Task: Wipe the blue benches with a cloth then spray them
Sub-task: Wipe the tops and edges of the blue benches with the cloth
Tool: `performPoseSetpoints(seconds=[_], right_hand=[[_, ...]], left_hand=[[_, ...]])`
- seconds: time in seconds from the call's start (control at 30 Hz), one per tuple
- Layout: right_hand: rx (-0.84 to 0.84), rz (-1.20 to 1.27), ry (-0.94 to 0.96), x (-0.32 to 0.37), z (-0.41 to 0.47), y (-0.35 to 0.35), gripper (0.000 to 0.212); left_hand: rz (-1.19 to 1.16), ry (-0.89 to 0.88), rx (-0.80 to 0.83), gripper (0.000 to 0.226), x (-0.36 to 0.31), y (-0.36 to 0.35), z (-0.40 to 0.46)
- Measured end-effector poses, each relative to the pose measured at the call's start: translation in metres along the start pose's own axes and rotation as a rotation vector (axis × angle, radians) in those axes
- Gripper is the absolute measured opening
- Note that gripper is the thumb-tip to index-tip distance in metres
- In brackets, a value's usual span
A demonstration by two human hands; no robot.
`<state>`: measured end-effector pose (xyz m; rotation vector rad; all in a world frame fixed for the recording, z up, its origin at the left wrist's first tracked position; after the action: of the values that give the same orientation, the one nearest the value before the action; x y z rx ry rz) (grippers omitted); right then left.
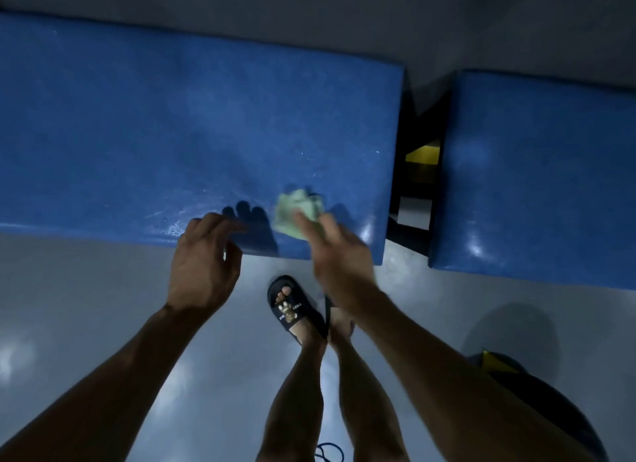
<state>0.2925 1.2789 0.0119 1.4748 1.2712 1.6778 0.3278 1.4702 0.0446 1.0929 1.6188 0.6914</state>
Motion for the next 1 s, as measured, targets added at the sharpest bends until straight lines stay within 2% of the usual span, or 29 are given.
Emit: performPoseSetpoints(seconds=[0.13, 0.23, 0.3, 0.43, 0.53, 0.6, 0.7, 0.8, 0.9, 1.0], right_hand=[[-0.059, 0.048, -0.274, -0.067, -0.038, 0.027, 0.057], [-0.144, 0.072, -0.452, -0.048, -0.037, 0.019, 0.057], [-0.126, 0.139, -0.546, -0.013, -0.023, -0.007, 0.063], [-0.086, 0.202, -0.285, 0.084, 0.028, -0.043, 0.059], [0.055, 0.179, -0.173, 0.079, 0.037, -0.041, 0.069], [0.035, 0.075, -0.239, 0.040, 0.018, -0.017, 0.065], [-0.060, -0.011, -0.515, -0.016, -0.020, 0.019, 0.055], [-0.172, -0.015, -0.748, 0.004, -0.017, -0.002, 0.063], [-0.158, 0.096, -0.634, 0.092, 0.029, -0.059, 0.077], [-0.067, 0.141, -0.452, 0.156, 0.067, -0.083, 0.075]], left_hand=[[0.003, 0.030, -0.022, 0.034, 0.016, 0.013, 0.007], [0.013, 0.058, -0.045, 0.033, 0.031, 0.021, 0.008], [0.014, 0.064, -0.039, 0.032, 0.038, 0.023, 0.009], [0.026, 0.048, -0.027, 0.032, 0.052, 0.030, 0.010], [0.011, 0.013, -0.008, 0.032, 0.061, 0.040, 0.019], [-0.004, -0.008, -0.001, 0.031, 0.070, 0.049, 0.026], [-0.020, -0.052, 0.009, 0.030, 0.085, 0.061, 0.035], [-0.028, -0.046, 0.025, 0.031, 0.107, 0.067, 0.042], [-0.025, -0.074, 0.022, 0.028, 0.114, 0.072, 0.042], [0.009, -0.087, 0.052, 0.027, 0.113, 0.073, 0.043]])
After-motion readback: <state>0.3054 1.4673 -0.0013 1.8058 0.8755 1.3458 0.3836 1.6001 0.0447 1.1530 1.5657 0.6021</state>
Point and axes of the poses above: each hand's wrist, its own z-axis towards the middle knuckle, its own y-axis out of the back of the hand, x = y × z, the point moved 7 cm from there along z, towards the middle knuckle, and after that the axes turned 8 degrees about y, right-handed, at the moved point
